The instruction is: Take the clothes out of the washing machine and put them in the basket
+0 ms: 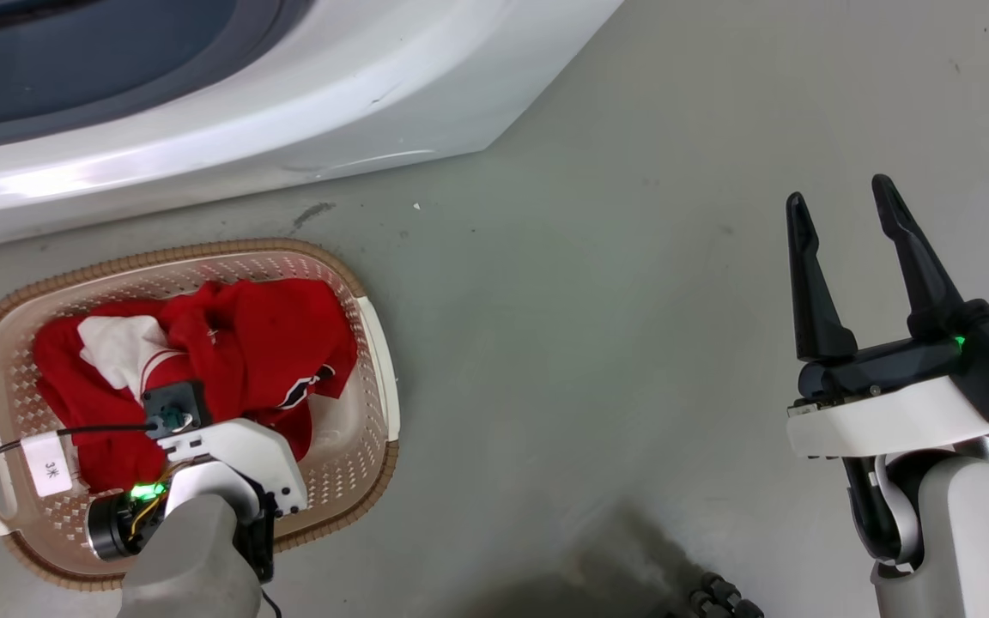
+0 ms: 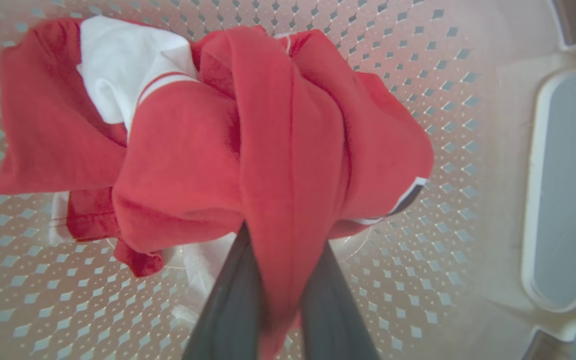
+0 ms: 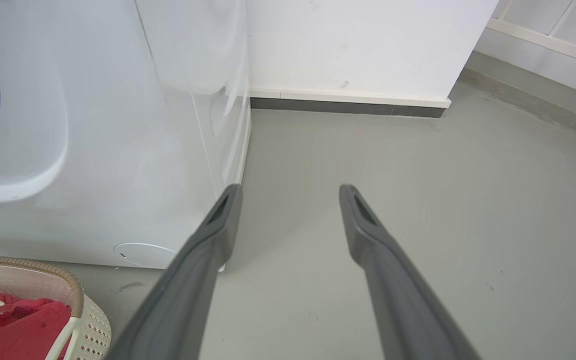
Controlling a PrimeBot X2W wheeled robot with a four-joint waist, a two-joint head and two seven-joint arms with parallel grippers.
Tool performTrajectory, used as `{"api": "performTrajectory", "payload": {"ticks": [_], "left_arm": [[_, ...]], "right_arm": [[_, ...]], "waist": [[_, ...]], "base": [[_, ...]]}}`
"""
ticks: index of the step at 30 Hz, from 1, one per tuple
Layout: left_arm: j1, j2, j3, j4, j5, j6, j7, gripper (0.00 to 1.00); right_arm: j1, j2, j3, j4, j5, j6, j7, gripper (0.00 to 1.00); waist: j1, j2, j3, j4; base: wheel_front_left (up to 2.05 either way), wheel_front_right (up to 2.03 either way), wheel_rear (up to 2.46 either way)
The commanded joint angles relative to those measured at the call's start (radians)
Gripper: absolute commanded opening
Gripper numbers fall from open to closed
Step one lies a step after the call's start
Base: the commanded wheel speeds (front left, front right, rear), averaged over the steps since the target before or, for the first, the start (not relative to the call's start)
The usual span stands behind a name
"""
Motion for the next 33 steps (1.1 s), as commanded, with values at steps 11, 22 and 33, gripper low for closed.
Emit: {"api": "performTrajectory", "payload": {"ticks": [11,22,33], "left_arm": [[0.074,-0.021,0.027,-0.051,0.014,-0.011,-0.003,1.00],[0.225,-0.044,0.086,-0.282,0.080,-0.012,-0.003,1.00],[0.315,-0.076,0.136,-0.629,0.193,-0.024,-0.003,1.00]], "right_arm": [[0.023,0.000,0.010,0.030,-0.010,-0.001,0.001,1.00],[0.092,0.000,0.010,0.013,-0.031,-0.001,0.047,1.00],[0.158,0.000,-0.042,-0.025,-0.102,-0.001,0.082,1.00]], "waist": [[-0.0002,0.0000,-0.183,0.051],[-0.0002,0.0000,-0.366,0.142],[-0.0002,0.0000,-0.461,0.235]], "base": [[0.00,0.00,0.00],[0.00,0.00,0.00],[0.00,0.00,0.00]]}}
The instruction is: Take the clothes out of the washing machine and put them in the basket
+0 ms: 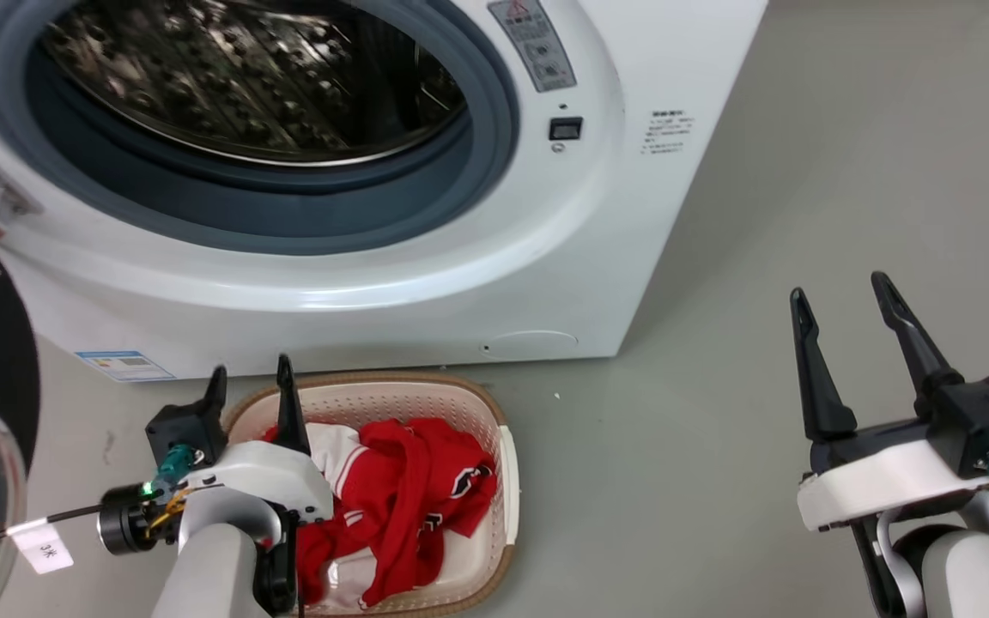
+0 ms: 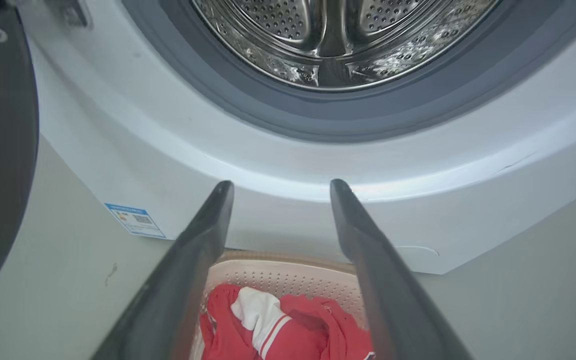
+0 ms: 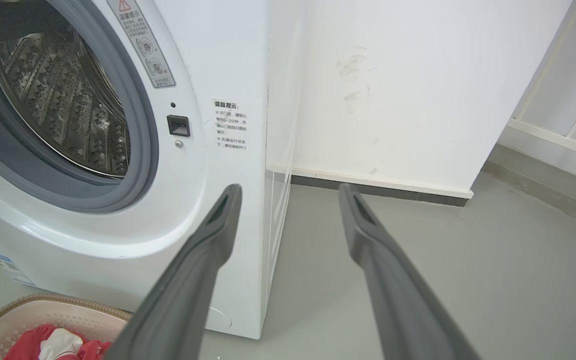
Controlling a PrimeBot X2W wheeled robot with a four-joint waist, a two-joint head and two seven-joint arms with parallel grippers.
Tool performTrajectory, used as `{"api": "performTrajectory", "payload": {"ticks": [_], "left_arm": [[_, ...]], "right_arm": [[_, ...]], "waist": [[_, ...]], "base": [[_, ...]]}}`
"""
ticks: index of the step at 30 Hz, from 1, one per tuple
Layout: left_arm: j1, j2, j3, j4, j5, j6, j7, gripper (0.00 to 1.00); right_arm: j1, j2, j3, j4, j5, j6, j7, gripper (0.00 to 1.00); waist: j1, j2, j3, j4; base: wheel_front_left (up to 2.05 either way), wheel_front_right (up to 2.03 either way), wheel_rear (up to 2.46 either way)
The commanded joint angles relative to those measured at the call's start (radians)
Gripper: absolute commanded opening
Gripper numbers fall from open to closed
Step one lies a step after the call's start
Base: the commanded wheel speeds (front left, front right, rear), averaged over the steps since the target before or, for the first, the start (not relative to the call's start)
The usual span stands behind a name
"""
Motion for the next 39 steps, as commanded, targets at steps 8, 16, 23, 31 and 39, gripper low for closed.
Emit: {"api": "performTrajectory", "payload": {"ticks": [8,16,23,31,39], "left_arm": [[0.084,-0.014,-0.008,-0.298,0.105,-0.001,-0.002,1.00],[0.153,0.006,-0.047,-0.414,0.170,-0.005,-0.002,1.00],[0.218,0.017,-0.064,-0.472,0.177,-0.001,0.025,1.00],[0.263,0.026,-0.075,-0.526,0.168,-0.004,0.083,1.00],[0.281,0.031,-0.077,-0.540,0.158,0.004,0.106,1.00]], "right_arm": [[0.052,0.000,-0.014,0.000,0.009,-0.001,0.007,1.00],[0.089,0.000,-0.017,0.007,0.009,-0.001,0.013,1.00],[0.127,0.000,-0.025,0.000,0.017,-0.001,0.022,1.00],[0.151,0.000,-0.027,-0.010,0.034,-0.001,0.033,1.00],[0.156,0.000,-0.020,-0.013,0.043,-0.001,0.037,1.00]], "waist": [[0.0001,0.0000,-0.086,0.039],[0.0001,0.0000,-0.150,0.045],[0.0001,0.0000,-0.191,0.052],[0.0001,0.0000,-0.207,0.057],[0.0001,0.0000,-0.204,0.050]], "base": [[0.00,0.00,0.00],[0.00,0.00,0.00],[0.00,0.00,0.00],[0.00,0.00,0.00],[0.00,0.00,0.00]]}}
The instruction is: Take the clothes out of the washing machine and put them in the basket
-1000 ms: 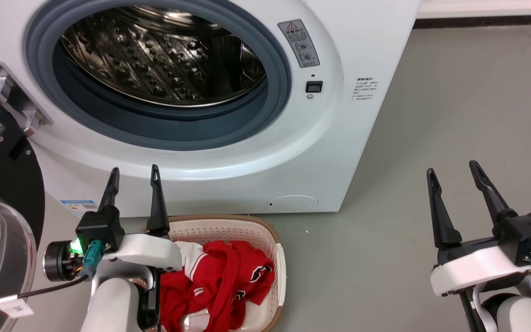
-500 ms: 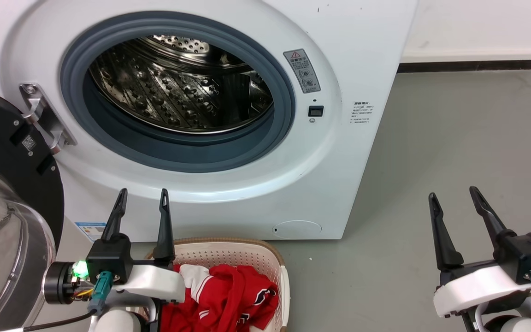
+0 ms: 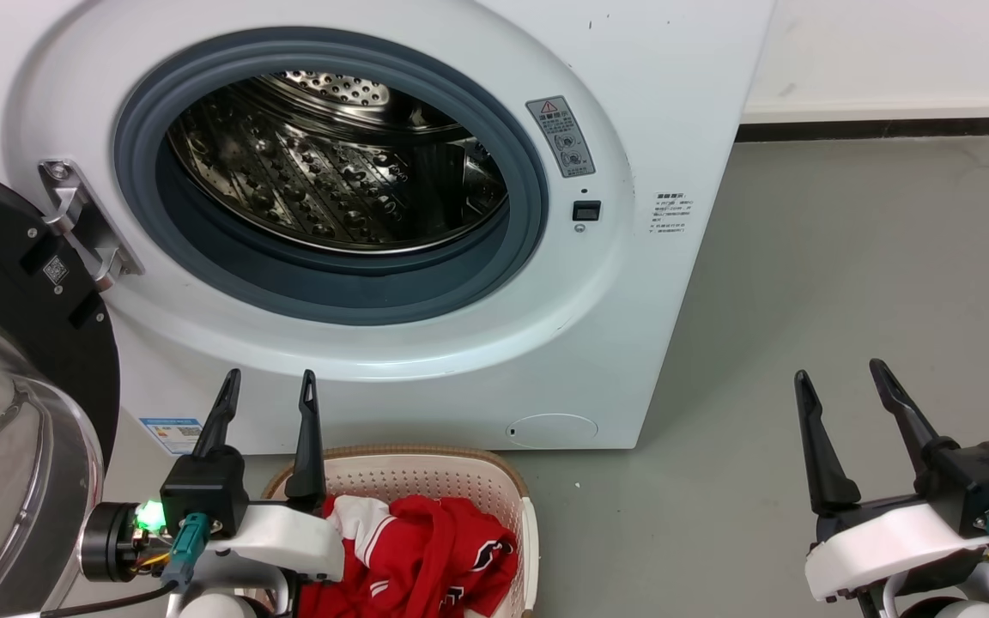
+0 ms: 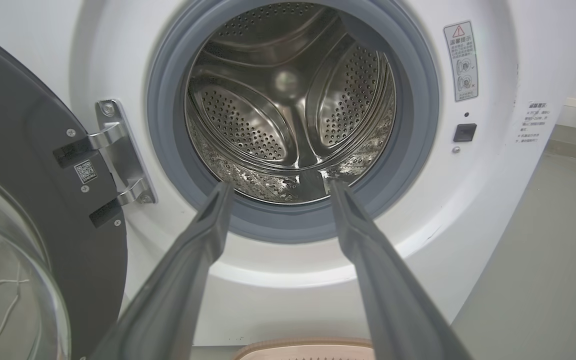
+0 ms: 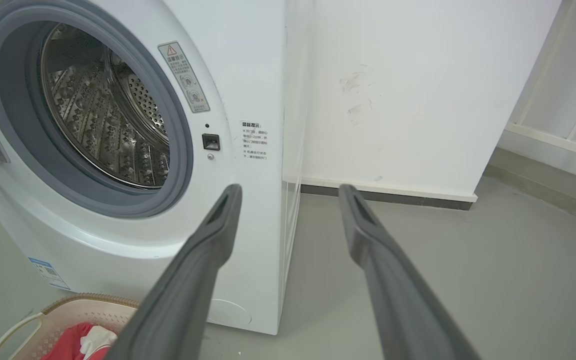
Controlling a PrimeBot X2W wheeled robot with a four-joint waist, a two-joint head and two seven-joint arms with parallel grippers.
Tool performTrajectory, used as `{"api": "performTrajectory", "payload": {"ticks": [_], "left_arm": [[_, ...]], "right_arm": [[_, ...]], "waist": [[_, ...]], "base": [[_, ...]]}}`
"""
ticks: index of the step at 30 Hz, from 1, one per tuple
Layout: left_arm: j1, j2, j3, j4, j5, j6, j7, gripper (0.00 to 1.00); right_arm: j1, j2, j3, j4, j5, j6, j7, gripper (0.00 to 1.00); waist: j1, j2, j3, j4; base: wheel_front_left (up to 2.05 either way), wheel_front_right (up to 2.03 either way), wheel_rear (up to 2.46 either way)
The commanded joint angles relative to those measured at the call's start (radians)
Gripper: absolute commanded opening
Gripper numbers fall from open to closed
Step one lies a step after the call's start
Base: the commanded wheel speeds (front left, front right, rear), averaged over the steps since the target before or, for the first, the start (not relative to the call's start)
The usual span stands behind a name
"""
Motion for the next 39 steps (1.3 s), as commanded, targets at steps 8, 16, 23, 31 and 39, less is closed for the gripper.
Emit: {"api": "performTrajectory", "payload": {"ticks": [8,16,23,31,39], "left_arm": [[0.013,0.007,-0.001,-0.012,-0.011,0.010,0.006,1.00],[0.003,0.009,-0.003,-0.007,-0.014,0.009,0.007,0.00],[0.000,0.001,0.015,0.021,-0.143,-0.009,0.030,0.00],[-0.006,-0.006,0.036,0.040,-0.300,-0.030,0.058,0.00],[-0.013,-0.012,0.055,0.058,-0.443,-0.050,0.083,0.00]], "right_arm": [[0.001,0.000,0.003,-0.003,0.006,-0.001,-0.001,1.00],[0.000,0.000,0.003,0.009,0.009,0.000,-0.003,0.00],[0.002,-0.007,0.008,0.034,0.151,0.000,-0.001,0.00],[-0.021,-0.019,0.009,0.077,0.327,0.000,0.007,0.00],[-0.036,-0.026,0.008,0.109,0.483,0.000,0.014,0.00]], "waist": [[0.0001,0.0000,0.007,-0.006],[0.0001,0.0000,0.010,-0.008],[0.0001,0.0000,0.007,-0.007],[0.0001,0.0000,0.003,-0.006],[0.0001,0.0000,-0.002,-0.005]], "base": [[0.00,0.00,0.00],[0.00,0.00,0.00],[0.00,0.00,0.00],[0.00,0.00,0.00],[0.00,0.00,0.00]]}}
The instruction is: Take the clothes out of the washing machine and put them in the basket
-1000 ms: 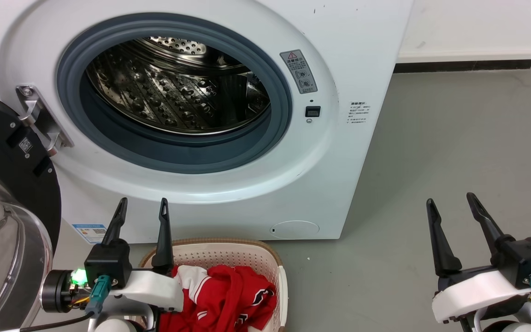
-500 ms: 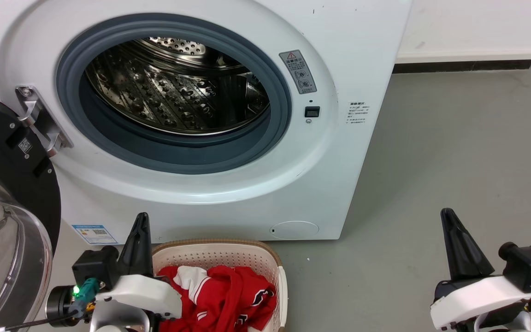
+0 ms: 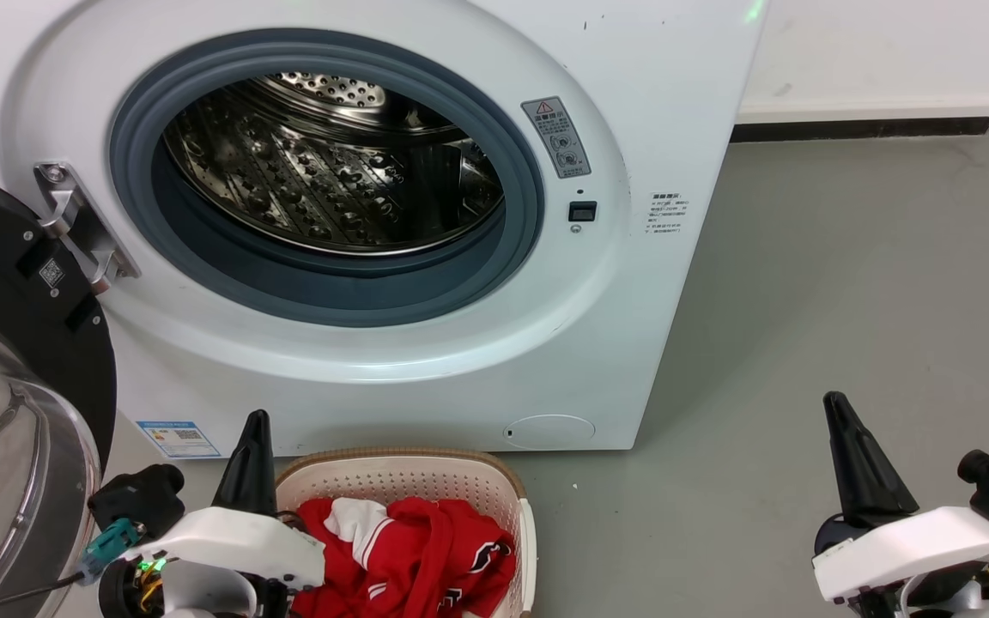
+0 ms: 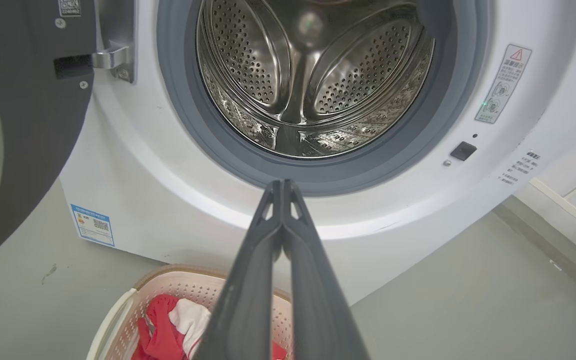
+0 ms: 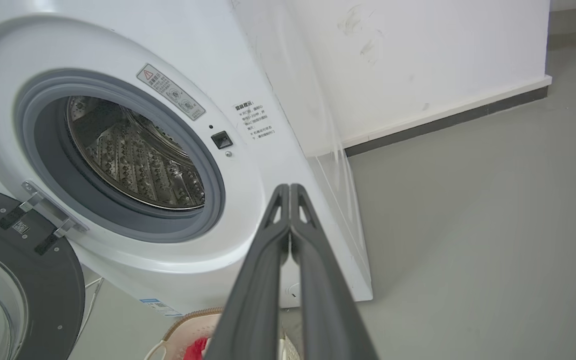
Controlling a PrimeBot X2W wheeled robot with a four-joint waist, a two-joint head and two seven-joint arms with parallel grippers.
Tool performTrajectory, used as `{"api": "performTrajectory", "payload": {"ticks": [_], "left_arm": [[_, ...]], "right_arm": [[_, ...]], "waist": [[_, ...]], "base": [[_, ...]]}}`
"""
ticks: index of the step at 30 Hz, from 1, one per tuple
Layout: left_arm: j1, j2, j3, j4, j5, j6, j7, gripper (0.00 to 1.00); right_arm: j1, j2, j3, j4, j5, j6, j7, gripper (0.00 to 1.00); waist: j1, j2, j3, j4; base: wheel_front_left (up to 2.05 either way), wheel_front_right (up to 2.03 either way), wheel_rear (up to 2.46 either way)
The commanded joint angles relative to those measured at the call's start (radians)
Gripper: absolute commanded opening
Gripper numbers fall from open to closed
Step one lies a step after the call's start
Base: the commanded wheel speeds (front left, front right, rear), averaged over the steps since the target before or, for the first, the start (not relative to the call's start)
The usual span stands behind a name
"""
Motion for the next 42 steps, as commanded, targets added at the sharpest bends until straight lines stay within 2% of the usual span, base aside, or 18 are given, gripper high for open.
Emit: {"api": "performTrajectory", "payload": {"ticks": [1,23,42], "left_arm": [[-0.029,0.001,0.010,-0.008,-0.042,-0.009,0.007,0.00],[-0.043,-0.014,0.055,0.034,-0.371,-0.054,0.065,0.00],[-0.053,-0.024,0.085,0.062,-0.591,-0.085,0.103,0.00]], "right_arm": [[-0.033,-0.009,0.000,-0.004,0.048,0.000,0.003,0.00],[-0.063,-0.020,-0.011,0.070,0.400,0.000,0.026,0.00],[-0.083,-0.022,-0.023,0.119,0.630,0.000,0.046,0.00]], "waist": [[0.0000,0.0000,-0.001,0.000],[0.0000,0.0000,-0.013,0.004],[0.0000,0.0000,-0.022,0.007]], "base": [[0.00,0.00,0.00],[0.00,0.00,0.00],[0.00,0.00,0.00]]}}
